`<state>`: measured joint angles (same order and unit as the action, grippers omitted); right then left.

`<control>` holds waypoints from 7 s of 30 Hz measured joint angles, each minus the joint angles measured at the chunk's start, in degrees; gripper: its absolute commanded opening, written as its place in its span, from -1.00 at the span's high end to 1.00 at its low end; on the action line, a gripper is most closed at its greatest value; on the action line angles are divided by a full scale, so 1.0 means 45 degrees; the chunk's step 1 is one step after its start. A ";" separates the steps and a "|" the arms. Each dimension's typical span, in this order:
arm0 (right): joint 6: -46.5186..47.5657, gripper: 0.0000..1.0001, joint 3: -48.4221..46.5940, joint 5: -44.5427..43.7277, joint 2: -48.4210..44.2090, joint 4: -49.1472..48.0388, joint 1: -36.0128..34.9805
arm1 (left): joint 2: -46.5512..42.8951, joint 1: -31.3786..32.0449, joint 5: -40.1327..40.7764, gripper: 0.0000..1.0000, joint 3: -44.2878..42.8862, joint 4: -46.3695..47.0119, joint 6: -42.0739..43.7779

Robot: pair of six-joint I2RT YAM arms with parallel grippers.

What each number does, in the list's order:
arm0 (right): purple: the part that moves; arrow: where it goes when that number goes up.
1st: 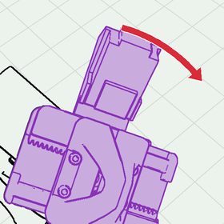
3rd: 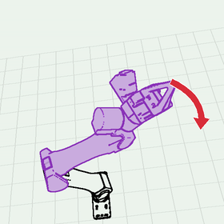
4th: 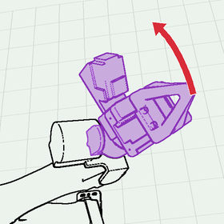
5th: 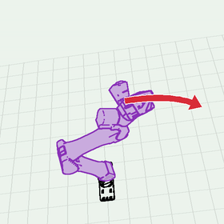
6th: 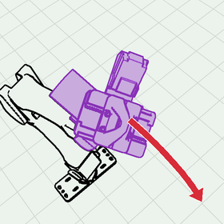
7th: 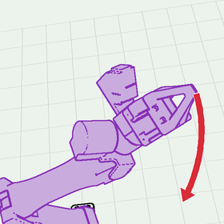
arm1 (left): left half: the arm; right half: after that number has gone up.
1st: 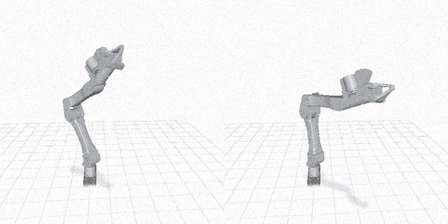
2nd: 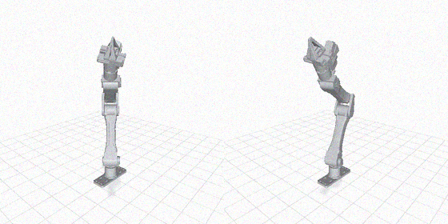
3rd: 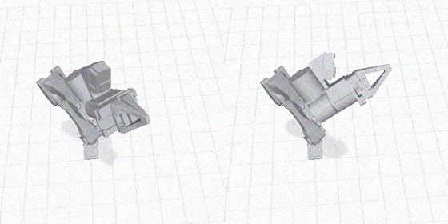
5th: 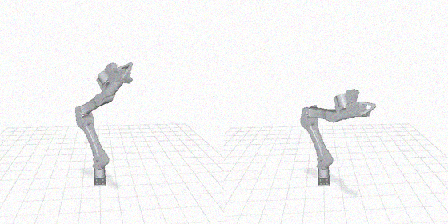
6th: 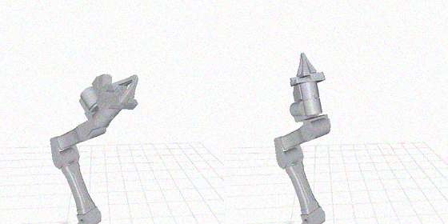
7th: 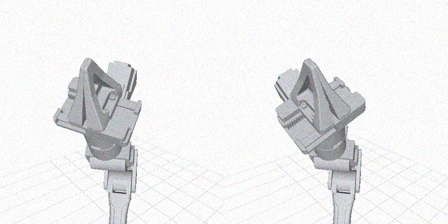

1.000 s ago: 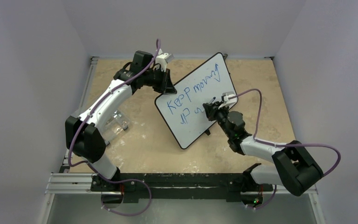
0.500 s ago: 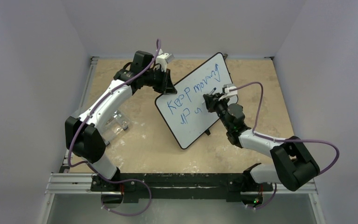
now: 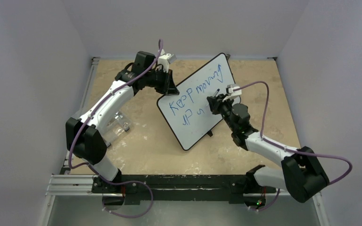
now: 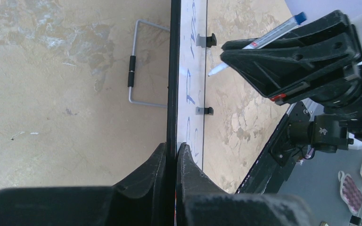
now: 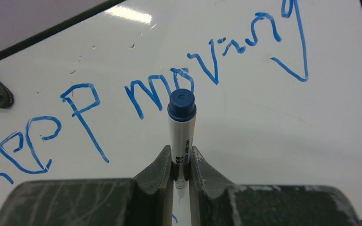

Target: Write a sentence on the whiteboard

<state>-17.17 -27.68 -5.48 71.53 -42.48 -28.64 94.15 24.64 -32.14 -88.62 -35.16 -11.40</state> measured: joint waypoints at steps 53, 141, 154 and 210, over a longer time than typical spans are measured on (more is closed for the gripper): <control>-0.6271 1.00 0.2579 -0.0670 0.4386 -0.9918 0.1967 | 0.0389 0.0019 0.0160 1.00 -0.0510 -0.0393 -0.0248; -0.4668 1.00 0.3983 -0.0685 -0.4080 -0.5421 0.2118 | -0.0233 -0.0068 0.1530 0.65 0.1331 -0.0257 -0.0219; -0.4648 1.00 0.4090 -0.0709 -0.4065 -0.5362 0.2118 | -0.0306 -0.0053 0.3094 0.32 0.1865 -0.0272 0.0369; -0.7592 1.00 0.0466 0.5003 -0.4770 -0.3123 0.2103 | -0.0117 0.3900 -0.3968 0.07 -0.1797 0.3861 0.0092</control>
<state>-51.33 -25.58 17.04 50.06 -56.53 -19.18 93.62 42.19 -50.00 -96.71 -17.78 -10.98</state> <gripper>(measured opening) 0.110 0.483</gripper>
